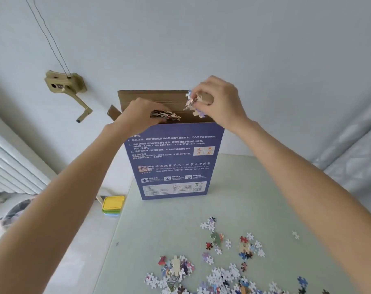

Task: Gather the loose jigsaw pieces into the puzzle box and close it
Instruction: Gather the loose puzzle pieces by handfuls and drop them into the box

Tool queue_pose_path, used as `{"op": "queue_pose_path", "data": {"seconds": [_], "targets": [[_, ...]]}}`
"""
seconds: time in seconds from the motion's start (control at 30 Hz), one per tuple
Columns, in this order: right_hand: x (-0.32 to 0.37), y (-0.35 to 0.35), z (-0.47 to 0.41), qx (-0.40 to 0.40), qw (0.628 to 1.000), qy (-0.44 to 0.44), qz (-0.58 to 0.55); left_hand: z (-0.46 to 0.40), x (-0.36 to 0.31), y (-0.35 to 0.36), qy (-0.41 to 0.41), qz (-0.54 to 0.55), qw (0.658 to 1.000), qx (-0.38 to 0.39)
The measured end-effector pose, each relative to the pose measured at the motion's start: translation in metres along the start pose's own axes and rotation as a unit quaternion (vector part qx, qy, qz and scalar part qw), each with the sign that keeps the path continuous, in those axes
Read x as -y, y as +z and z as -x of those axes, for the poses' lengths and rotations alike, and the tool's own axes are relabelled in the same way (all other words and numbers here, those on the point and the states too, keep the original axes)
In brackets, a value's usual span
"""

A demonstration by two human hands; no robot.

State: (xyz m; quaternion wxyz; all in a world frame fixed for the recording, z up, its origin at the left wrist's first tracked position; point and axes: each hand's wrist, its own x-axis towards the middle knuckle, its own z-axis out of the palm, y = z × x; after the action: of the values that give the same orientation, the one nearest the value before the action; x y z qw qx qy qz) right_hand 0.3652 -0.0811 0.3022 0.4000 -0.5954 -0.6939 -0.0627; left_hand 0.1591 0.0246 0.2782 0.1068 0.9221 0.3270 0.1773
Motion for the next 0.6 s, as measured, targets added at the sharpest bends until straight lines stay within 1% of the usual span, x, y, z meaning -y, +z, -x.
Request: {"op": "queue_pose_path", "data": {"seconds": [0.1, 0.17, 0.2, 0.3, 0.37, 0.43, 0.5, 0.6], "targets": [[-0.008, 0.023, 0.004, 0.037, 0.987, -0.119, 0.098, -0.001, 0.002, -0.001, -0.011, -0.002, 1.0, 0.006], [-0.012, 0.033, 0.005, 0.07, 0.978, -0.146, 0.134, -0.002, 0.004, -0.002, -0.017, -0.012, 1.0, 0.02], [-0.012, 0.034, 0.003, 0.096, 0.976, -0.134, 0.139, -0.002, 0.005, -0.003, -0.019, -0.018, 0.999, 0.025], [-0.009, 0.027, -0.008, 0.192, 0.971, -0.059, 0.129, -0.002, 0.004, -0.007, -0.018, -0.034, 0.999, 0.034], [-0.007, 0.022, -0.017, 0.256, 0.959, -0.045, 0.112, -0.001, 0.004, -0.01, -0.016, -0.022, 0.999, 0.031], [-0.005, 0.022, -0.022, 0.301, 0.947, -0.05, 0.1, 0.0, 0.003, -0.011, -0.014, 0.003, 1.0, 0.021], [-0.004, 0.025, -0.024, 0.321, 0.941, -0.05, 0.096, 0.002, 0.004, -0.011, -0.01, 0.024, 1.0, 0.014], [-0.003, 0.026, -0.026, 0.314, 0.944, -0.05, 0.088, 0.005, 0.003, -0.01, -0.008, 0.036, 0.999, 0.012]]}}
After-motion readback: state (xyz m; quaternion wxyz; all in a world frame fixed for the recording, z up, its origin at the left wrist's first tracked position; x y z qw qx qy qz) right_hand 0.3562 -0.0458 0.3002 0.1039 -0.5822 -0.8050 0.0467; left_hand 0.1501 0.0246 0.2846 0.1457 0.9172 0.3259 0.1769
